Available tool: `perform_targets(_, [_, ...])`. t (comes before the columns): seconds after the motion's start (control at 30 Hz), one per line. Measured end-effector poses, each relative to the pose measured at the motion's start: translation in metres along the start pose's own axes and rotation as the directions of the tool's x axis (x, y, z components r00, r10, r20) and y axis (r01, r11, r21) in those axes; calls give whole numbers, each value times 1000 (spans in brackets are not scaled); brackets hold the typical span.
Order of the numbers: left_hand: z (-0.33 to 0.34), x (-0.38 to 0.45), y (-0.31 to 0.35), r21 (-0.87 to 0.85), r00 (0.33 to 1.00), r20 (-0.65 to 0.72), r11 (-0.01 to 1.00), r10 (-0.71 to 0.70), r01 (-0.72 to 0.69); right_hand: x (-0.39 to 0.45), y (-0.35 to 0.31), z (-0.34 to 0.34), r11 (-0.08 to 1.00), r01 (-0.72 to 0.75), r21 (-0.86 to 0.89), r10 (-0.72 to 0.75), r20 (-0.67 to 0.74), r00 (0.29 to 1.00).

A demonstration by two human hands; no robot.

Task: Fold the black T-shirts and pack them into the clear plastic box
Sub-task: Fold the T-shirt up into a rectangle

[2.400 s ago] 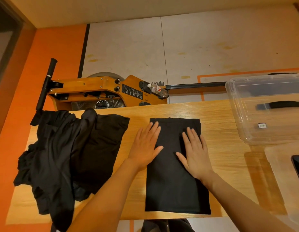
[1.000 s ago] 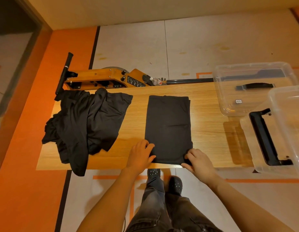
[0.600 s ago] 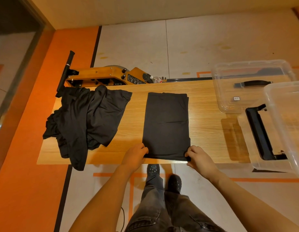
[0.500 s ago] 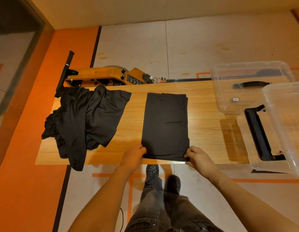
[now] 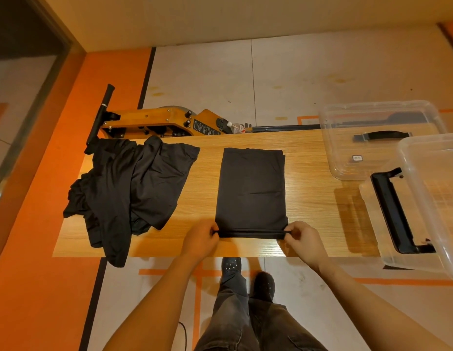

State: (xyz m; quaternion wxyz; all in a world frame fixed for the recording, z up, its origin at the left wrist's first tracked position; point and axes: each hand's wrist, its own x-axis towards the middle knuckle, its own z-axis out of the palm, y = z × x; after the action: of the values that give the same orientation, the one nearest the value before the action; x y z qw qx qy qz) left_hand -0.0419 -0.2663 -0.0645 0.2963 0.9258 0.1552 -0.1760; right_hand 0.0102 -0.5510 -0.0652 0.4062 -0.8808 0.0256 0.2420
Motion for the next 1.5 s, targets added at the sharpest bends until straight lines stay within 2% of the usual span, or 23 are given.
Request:
perform_targets(0.1, [-5,9,6,-225,997,-27,972,-76,68,9,-10,-1,972,-79,223,91,-44,995])
perform_targets(0.2, [-10,19,11,-443,985,-37,887,-168,135,18,-16,-2,937,-84,338,113,-68,991])
perform_targets(0.27, [-14,27,14,-493,981,-19,856,-191,157,25,-17,-2,918,-96,385,138,-82,987])
perform_targets(0.4, [-20,41,18,-501,983,1,851,-186,161,38,-18,-3,905,-127,407,165,-61,984])
perform_targets(0.5, [-24,53,19,-477,985,-28,868,-169,135,46,-24,-5,934,-116,337,141,-52,989])
perform_targets(0.77, [-29,83,26,-464,980,-67,875,-189,137,78,-33,-9,909,-87,408,153,-131,980])
perform_targets(1.07, [-26,109,31,-454,966,-63,869,-251,197,105,-25,-4,882,-181,434,280,-175,944])
perform_targets(1.5, [-27,126,42,-381,955,-109,899,-276,216,112,-33,-3,880,-178,440,310,-249,918])
